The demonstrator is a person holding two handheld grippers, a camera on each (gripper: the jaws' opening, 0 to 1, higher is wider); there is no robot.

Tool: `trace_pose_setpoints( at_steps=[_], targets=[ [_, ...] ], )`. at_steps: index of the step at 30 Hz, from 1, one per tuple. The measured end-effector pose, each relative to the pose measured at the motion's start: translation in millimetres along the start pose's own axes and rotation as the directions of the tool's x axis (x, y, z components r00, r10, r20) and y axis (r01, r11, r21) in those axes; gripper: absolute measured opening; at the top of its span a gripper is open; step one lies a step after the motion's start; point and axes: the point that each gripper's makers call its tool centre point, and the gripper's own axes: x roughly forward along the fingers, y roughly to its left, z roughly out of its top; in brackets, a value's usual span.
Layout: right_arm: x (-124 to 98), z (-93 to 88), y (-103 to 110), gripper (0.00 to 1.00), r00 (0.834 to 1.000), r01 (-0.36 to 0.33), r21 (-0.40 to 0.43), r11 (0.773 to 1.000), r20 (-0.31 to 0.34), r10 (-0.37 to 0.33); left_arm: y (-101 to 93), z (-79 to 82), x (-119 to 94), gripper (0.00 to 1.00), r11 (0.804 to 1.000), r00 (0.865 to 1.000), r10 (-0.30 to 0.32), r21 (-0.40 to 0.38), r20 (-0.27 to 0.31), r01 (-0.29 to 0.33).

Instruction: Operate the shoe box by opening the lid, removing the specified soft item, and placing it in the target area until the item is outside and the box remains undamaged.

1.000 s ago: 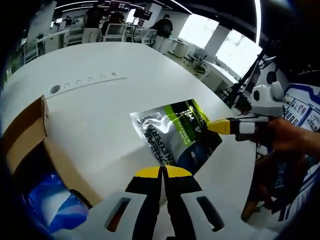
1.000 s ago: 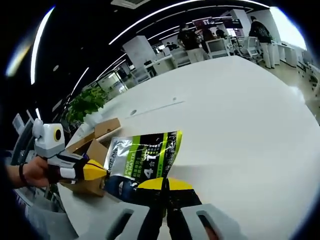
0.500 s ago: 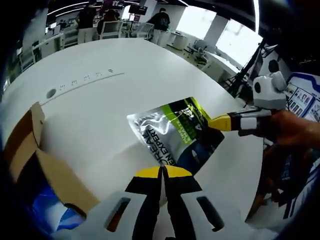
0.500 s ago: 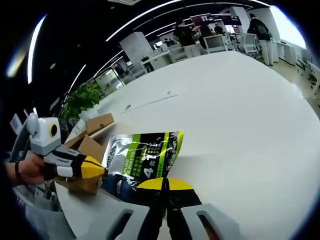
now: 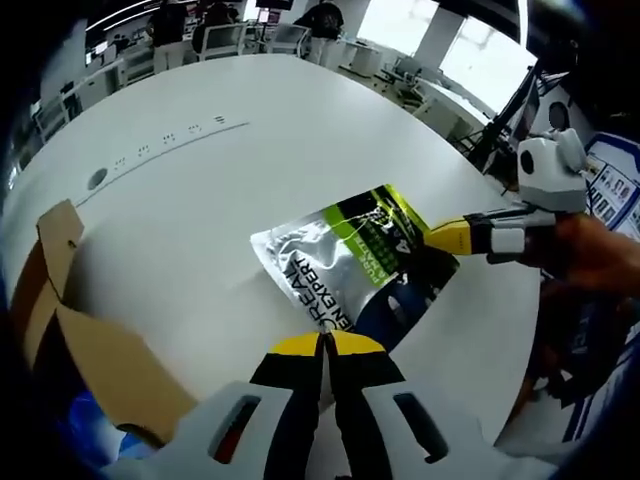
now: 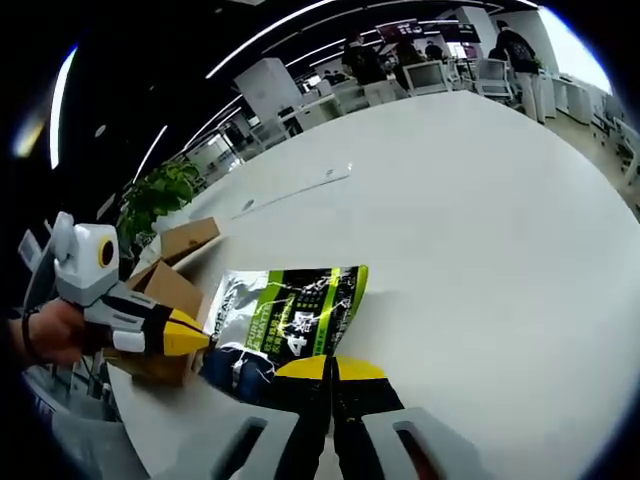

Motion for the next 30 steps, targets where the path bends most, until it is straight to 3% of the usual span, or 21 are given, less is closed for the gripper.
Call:
trace_pose_setpoints(
  at_steps=[18,30],
  targets=[
    [7,-8.6,-9,0.00,1.000,0.009,0.002,1.000,-0.028,-0.009,5.2,-11.5,21,0.01,0.999,0.996,0.010,0.049,-0.091,-0.006],
    [7,-12.4,-11,0.00,0.999,0.016,0.015,1.000,-0.029,-0.015,4.9,-18.5,20,0.02,0.998,0.993,0.017,0.062,-0.116,-0.010]
  ],
)
